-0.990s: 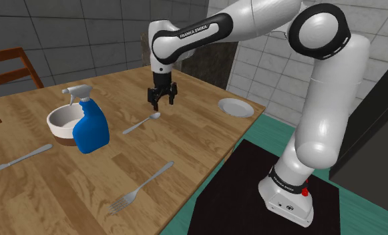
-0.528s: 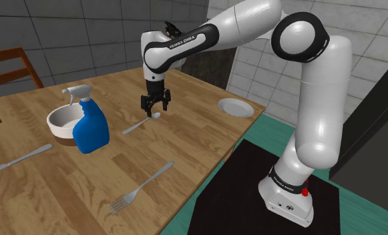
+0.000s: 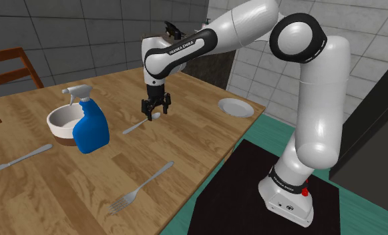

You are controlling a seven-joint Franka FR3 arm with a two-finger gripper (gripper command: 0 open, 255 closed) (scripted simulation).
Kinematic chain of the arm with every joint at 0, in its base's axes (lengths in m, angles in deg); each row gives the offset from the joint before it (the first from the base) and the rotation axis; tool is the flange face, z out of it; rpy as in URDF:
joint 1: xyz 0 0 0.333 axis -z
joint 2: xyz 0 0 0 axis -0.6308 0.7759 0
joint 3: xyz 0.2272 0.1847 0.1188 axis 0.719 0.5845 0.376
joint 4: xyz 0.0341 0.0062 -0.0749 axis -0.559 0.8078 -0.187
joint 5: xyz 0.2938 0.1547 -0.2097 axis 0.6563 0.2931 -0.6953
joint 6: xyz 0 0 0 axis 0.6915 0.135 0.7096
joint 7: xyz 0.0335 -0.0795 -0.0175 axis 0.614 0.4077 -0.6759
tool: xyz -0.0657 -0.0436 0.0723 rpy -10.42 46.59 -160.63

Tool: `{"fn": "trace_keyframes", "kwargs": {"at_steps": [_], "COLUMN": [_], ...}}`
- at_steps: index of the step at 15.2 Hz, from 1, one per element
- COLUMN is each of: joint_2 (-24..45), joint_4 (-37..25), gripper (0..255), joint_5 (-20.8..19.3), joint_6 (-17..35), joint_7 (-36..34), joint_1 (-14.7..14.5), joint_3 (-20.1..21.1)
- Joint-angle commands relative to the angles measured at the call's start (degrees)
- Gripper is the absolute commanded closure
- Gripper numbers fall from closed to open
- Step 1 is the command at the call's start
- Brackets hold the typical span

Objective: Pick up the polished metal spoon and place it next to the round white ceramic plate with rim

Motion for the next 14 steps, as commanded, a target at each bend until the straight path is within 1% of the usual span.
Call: {"fn": "trace_keyframes", "kwargs": {"at_steps": [1, 2, 3, 12, 14], "joint_2": [0.00, 0.00, 0.00, 0.00, -0.71], "joint_4": [0.01, 0.01, 0.01, 0.01, -0.57], "gripper": [0, 0, 255, 255, 255], "joint_5": [0.00, 0.00, 0.00, 0.00, 0.08], "joint_6": [0.02, 0.01, 0.01, 0.02, -1.27], "joint_7": [0.00, 0.00, 0.00, 0.00, -0.02], "joint_1": [0.00, 0.00, 0.00, 0.00, 0.04], "joint_3": [0.00, 0.00, 0.00, 0.00, 0.04]}}
